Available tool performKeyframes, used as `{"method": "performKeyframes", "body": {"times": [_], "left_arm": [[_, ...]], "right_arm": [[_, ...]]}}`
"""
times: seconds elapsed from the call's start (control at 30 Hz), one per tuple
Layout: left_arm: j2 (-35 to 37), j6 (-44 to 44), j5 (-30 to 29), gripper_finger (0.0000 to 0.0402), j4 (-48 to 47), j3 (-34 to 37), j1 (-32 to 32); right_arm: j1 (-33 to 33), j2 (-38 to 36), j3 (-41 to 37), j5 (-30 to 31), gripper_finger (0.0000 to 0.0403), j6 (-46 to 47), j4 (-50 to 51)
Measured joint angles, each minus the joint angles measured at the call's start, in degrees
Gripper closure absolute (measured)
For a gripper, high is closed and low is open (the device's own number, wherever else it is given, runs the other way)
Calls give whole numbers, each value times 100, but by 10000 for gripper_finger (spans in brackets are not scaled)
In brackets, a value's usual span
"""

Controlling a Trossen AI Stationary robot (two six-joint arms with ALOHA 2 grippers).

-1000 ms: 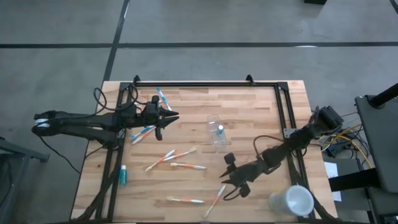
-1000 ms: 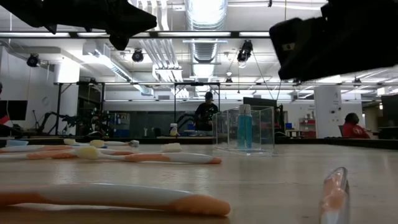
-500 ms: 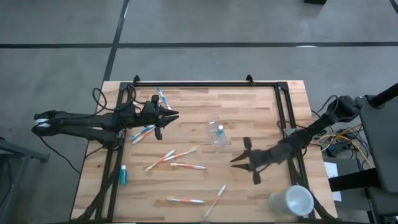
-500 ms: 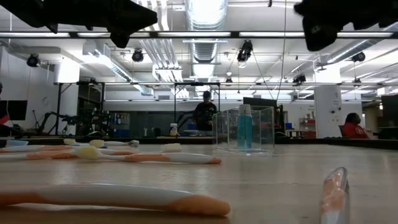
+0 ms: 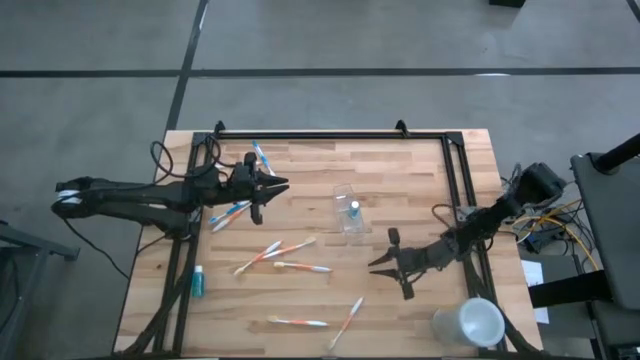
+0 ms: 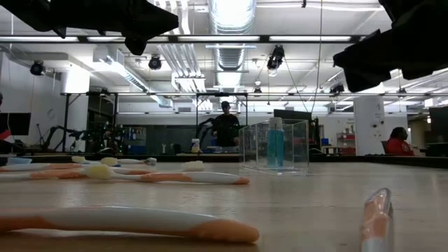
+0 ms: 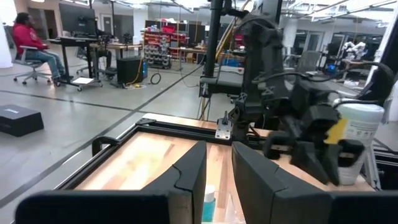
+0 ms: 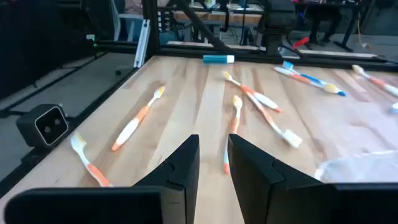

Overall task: Pick & Place toothbrushing station
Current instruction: Put the orange toothbrush into transparent organizer

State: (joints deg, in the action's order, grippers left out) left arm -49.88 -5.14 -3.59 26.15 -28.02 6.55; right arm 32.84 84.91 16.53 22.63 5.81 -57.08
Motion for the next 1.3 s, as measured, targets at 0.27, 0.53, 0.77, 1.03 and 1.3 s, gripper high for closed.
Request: {"method": "performKeyframes", "body": {"times": [0.27, 0.53, 0.77, 1.03, 1.3], "left_arm": [[-35, -135, -51, 321, -7, 1, 0], [-38, -136, -56, 321, -4, 0, 0], [-38, -134, -56, 321, -22, -1, 0], [-38, -73, -66, 321, -32, 3, 0], [-77, -79, -102, 321, -43, 5, 2]], "right_arm": [[0, 1878, 105, -11, 334, -4, -2611], [0, 2936, 429, -299, 324, -40, -3084], [0, 2903, 583, -867, 328, 2, -2059], [-1, 2339, 887, -1413, 334, -470, -372], [-22, 2752, 1401, -1868, 326, -604, -176]]}}
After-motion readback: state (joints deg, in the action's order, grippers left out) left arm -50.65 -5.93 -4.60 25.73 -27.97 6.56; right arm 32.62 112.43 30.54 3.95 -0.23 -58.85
